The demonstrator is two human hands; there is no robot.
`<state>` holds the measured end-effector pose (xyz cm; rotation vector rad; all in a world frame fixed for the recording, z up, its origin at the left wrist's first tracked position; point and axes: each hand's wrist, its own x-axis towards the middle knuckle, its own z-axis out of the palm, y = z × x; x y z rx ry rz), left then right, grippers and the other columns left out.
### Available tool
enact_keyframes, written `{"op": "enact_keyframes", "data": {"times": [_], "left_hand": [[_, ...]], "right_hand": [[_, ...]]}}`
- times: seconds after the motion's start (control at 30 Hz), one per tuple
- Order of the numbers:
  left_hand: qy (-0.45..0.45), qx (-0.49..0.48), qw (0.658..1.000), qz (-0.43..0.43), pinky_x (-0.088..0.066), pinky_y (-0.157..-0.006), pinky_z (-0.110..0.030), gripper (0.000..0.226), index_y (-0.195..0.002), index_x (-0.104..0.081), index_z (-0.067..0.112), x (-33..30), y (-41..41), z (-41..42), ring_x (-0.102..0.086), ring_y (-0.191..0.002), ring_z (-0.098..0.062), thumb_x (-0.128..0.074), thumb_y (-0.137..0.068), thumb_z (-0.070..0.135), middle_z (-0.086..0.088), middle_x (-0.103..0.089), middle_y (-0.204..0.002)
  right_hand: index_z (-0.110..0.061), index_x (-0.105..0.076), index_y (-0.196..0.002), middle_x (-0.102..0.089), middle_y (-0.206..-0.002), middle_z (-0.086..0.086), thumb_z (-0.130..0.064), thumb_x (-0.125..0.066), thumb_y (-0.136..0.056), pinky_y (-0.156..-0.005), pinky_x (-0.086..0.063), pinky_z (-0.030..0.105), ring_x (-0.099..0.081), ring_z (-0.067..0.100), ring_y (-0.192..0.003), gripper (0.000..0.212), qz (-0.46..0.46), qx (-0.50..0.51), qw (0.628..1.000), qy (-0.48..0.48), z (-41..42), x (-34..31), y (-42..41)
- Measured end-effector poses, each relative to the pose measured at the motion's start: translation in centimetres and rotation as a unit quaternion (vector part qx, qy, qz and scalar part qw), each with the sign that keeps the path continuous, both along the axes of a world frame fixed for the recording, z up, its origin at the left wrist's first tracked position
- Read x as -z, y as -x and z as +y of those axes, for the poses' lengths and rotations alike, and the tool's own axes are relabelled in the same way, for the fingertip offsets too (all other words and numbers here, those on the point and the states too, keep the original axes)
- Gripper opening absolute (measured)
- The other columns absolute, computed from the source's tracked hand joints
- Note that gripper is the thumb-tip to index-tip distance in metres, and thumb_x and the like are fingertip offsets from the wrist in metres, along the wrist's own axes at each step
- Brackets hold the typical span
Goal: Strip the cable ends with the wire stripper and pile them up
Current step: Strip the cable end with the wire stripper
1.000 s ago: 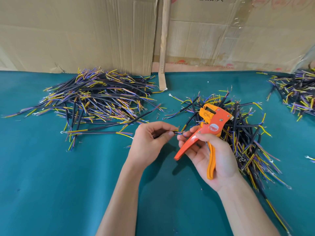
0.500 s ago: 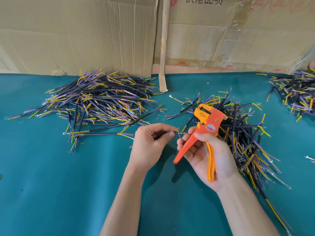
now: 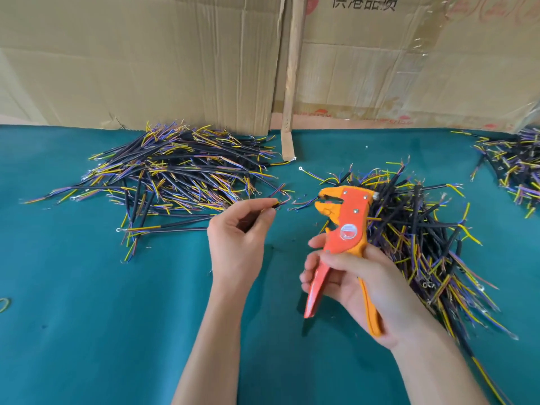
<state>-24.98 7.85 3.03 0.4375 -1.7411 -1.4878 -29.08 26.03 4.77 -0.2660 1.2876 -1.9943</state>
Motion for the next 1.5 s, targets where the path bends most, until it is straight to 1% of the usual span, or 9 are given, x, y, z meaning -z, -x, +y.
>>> {"op": "enact_keyframes", "data": {"times": [0.23,0.4,0.5,0.6,0.77,0.93,1.13,1.37,1.5], "left_hand": [[-0.036,0.047,0.998,-0.006,-0.036,-0.050,-0.012,0.022,-0.085,-0.080,0.017,-0.5,0.0,0.7,-0.048,-0.052,0.000,-0.072,-0.086,-0.003,0.014,-0.065,-0.061],[-0.026,0.062,0.997,-0.037,-0.035,-0.052,-0.014,0.025,-0.080,-0.074,0.018,-0.6,0.2,1.1,-0.042,-0.053,-0.004,-0.067,-0.087,-0.004,0.016,-0.059,-0.059],[0.006,0.071,0.995,-0.066,-0.035,-0.052,-0.013,0.024,-0.084,-0.076,0.020,-0.6,0.3,1.4,-0.043,-0.051,-0.003,-0.066,-0.086,-0.002,0.016,-0.058,-0.059],[0.030,0.093,0.992,-0.077,-0.036,-0.055,-0.014,0.025,-0.086,-0.078,0.027,-0.7,0.2,1.7,-0.046,-0.053,-0.003,-0.064,-0.083,0.007,0.015,-0.059,-0.062],[0.009,0.110,0.991,-0.072,-0.037,-0.058,-0.026,0.025,-0.090,-0.078,0.027,-0.7,0.2,1.8,-0.044,-0.061,-0.010,-0.062,-0.079,0.011,0.009,-0.051,-0.063],[-0.031,0.139,0.987,-0.074,-0.038,-0.062,-0.029,0.026,-0.096,-0.076,0.024,-0.6,0.2,1.3,-0.043,-0.064,-0.014,-0.063,-0.079,0.010,0.005,-0.047,-0.065],[-0.089,0.207,0.972,-0.068,-0.036,-0.053,-0.013,0.022,-0.096,-0.079,0.023,-0.9,-0.2,0.9,-0.044,-0.054,-0.008,-0.061,-0.084,0.018,-0.001,-0.061,-0.066],[-0.110,0.258,0.958,-0.052,-0.038,-0.054,-0.013,0.026,-0.113,-0.073,0.016,-0.8,-0.4,0.9,-0.048,-0.052,-0.006,-0.062,-0.090,0.020,-0.009,-0.066,-0.070],[-0.132,0.307,0.939,-0.075,-0.044,-0.056,-0.018,0.027,-0.116,-0.071,0.019,-0.4,-0.3,0.9,-0.053,-0.057,-0.011,-0.063,-0.090,0.020,-0.009,-0.066,-0.074]], "right_hand": [[0.003,-0.066,-0.105,-0.059,-0.081,0.025,-0.010,-0.081,-0.067,-0.070,-0.058,0.046,-0.063,0.038,-0.072,0.043,-0.014,-0.044,0.999,-0.016,-0.9,0.0,-1.1],[-0.002,-0.069,-0.106,-0.068,-0.090,0.023,-0.008,-0.076,-0.070,-0.072,-0.058,0.043,-0.066,0.038,-0.075,0.037,0.036,0.049,0.998,0.003,-1.2,0.6,-0.9],[-0.020,-0.076,-0.109,-0.074,-0.094,0.015,-0.021,-0.080,-0.063,-0.081,-0.059,0.056,-0.072,0.038,-0.083,0.046,0.134,0.118,0.983,-0.041,-1.1,0.7,-0.6],[-0.027,-0.074,-0.119,-0.075,-0.088,0.018,-0.025,-0.079,-0.065,-0.092,-0.053,0.069,-0.072,0.039,-0.084,0.054,0.159,0.107,0.981,-0.044,-1.1,1.0,-0.6],[-0.023,-0.074,-0.122,-0.071,-0.082,0.022,-0.022,-0.079,-0.065,-0.081,-0.057,0.058,-0.071,0.038,-0.083,0.057,0.125,0.094,0.988,-0.013,-1.1,0.7,-0.6],[-0.008,-0.070,-0.126,-0.065,-0.086,0.024,-0.003,-0.070,-0.075,-0.076,-0.058,0.042,-0.066,0.035,-0.078,0.051,0.067,0.067,0.995,0.045,-1.1,0.6,-0.5],[-0.004,-0.068,-0.130,-0.061,-0.090,0.023,-0.006,-0.069,-0.078,-0.077,-0.057,0.041,-0.065,0.031,-0.078,0.052,-0.008,0.010,0.993,0.119,-1.1,0.2,-0.6],[0.001,-0.067,-0.129,-0.064,-0.103,0.022,-0.007,-0.071,-0.076,-0.077,-0.058,0.039,-0.065,0.030,-0.078,0.053,-0.091,0.004,0.981,0.169,-1.3,0.4,-0.5],[0.005,-0.064,-0.130,-0.066,-0.111,0.020,-0.007,-0.086,-0.066,-0.079,-0.059,0.042,-0.067,0.031,-0.081,0.068,-0.121,-0.007,0.974,0.192,-1.6,0.5,-0.7]]}}
